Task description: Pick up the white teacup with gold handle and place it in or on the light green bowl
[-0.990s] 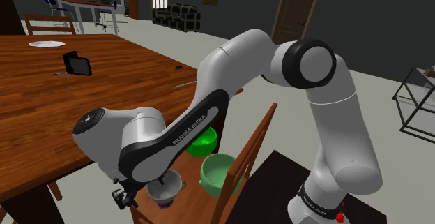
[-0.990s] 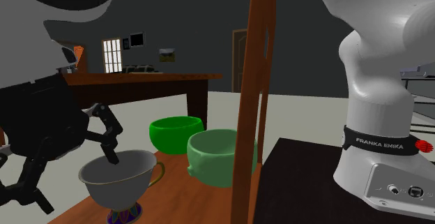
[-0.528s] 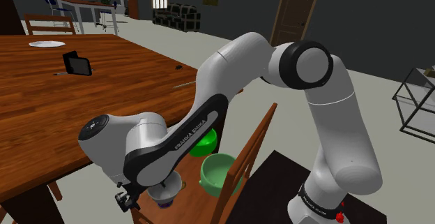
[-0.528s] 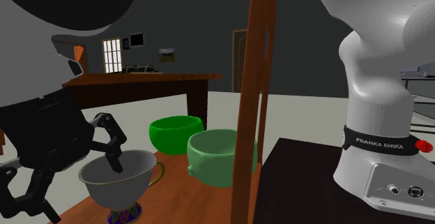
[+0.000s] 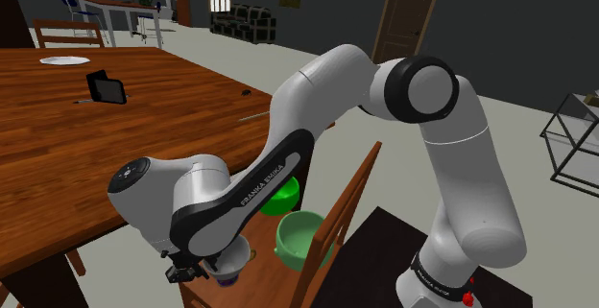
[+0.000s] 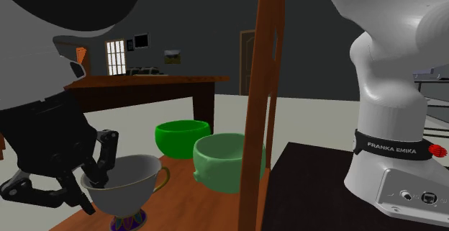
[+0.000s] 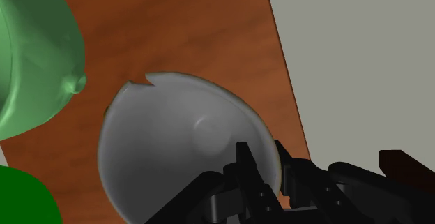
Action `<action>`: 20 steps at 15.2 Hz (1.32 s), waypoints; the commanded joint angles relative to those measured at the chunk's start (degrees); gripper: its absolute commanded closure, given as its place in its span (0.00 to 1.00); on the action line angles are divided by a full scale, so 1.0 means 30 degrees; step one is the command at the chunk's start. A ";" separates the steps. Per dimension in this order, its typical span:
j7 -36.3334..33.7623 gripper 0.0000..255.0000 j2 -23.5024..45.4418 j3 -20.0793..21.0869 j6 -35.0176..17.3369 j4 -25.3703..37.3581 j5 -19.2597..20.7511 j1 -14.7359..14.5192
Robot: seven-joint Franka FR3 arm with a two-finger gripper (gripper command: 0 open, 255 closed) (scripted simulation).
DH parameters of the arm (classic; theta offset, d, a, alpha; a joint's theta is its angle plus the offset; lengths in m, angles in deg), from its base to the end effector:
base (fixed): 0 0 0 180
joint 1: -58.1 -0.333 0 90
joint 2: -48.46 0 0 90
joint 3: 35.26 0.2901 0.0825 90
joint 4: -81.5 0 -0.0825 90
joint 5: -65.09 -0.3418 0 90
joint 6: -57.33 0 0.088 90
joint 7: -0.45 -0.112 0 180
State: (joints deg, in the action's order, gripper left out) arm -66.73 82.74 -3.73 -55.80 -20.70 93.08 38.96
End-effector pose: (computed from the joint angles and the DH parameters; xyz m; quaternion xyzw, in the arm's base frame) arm 0.4038 0.4119 0.2387 0.9879 -0.0284 -0.0285 0.1498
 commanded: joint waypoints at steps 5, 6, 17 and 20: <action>0.0001 1.00 0.0006 -0.0008 -0.0002 -0.0007 0.0004 0.0006; 0.0073 1.00 -0.0162 0.0058 0.0157 0.0009 -0.0096 0.0050; 0.0880 1.00 -0.1840 0.0693 0.2032 0.0502 -0.1146 0.0449; 0.1097 1.00 -0.2244 0.0835 0.2579 0.0730 -0.1408 0.0531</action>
State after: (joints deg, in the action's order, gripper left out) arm -63.66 76.38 -1.36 -48.63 -18.79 89.10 40.48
